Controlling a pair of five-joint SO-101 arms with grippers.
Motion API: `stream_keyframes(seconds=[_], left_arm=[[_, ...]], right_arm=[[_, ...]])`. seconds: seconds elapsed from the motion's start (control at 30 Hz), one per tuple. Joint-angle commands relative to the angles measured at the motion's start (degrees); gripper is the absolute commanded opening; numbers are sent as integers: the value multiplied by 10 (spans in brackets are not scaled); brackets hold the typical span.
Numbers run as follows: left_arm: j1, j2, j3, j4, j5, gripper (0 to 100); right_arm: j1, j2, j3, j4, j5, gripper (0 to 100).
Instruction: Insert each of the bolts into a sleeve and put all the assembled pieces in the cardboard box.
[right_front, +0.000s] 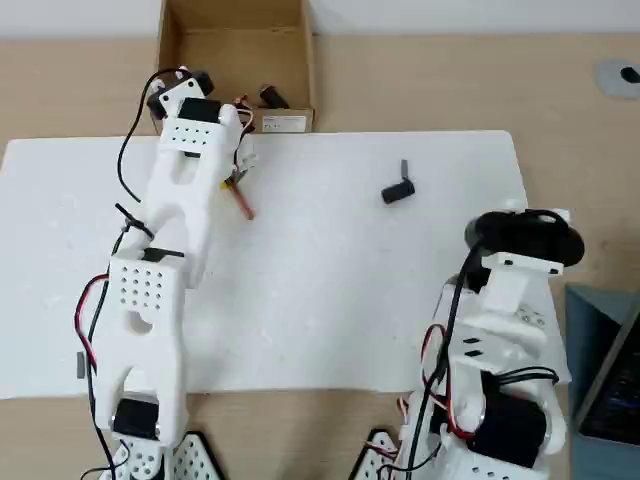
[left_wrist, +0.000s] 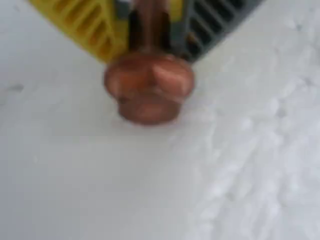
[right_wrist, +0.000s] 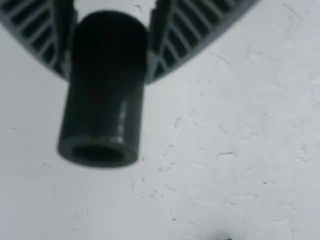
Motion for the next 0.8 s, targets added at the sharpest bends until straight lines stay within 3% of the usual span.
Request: stream_keyframes(seconds=[0.0, 0.1, 0.43, 0.63, 0.77], left_arm=[[3, 0, -16, 2, 1, 1], [4, -1, -43, 13, -1, 1], [46, 0, -344, 206, -26, 1], [49, -9, -461, 212, -37, 0], [55, -48, -484, 212, -85, 0]], right_arm=[[5, -5, -4, 3, 5, 9], [4, -5, -6, 3, 5, 9], [3, -5, -24, 3, 5, 9], [3, -6, -27, 7, 39, 9], [3, -6, -47, 8, 50, 9]])
